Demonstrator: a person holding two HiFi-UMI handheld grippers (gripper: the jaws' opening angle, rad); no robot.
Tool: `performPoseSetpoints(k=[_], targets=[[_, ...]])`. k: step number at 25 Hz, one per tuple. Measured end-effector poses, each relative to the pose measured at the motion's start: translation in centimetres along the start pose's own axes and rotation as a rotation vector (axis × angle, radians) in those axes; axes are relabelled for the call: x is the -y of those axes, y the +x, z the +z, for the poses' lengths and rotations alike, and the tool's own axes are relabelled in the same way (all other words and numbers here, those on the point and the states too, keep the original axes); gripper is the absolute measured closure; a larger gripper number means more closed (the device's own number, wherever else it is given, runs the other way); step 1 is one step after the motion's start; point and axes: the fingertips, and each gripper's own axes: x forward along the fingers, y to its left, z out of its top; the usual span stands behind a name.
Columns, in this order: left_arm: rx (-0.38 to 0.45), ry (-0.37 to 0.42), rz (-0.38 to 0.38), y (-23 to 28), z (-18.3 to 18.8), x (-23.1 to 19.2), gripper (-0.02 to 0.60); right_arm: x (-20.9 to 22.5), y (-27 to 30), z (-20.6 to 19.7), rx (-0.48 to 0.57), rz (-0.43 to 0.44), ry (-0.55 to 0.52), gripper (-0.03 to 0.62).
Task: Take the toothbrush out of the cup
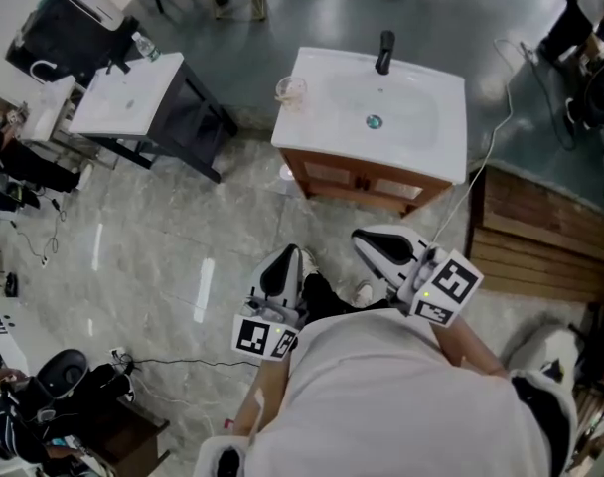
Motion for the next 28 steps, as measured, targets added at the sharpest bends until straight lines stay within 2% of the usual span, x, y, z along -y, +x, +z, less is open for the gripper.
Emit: performPoseSetpoints(k=[10,20,28], targets=[[0.029,-0.033,-0.048,4.4,1.8,-7.3,0.575,2.3,6.3,1.9,-0.042,-0.038,-0.04,0.56],[0.015,-0.071,-0.086,8.1,2.0,-14.7,0.575,5.1,13.4,2.8,-0.075,-0.085,-0.051,0.56],[-0.016,-0.113,-0.153,10.4,1.7,-19.0,0.574,7.8,15.6,4.4,-0.024,-0.269,-0.039,0.56]])
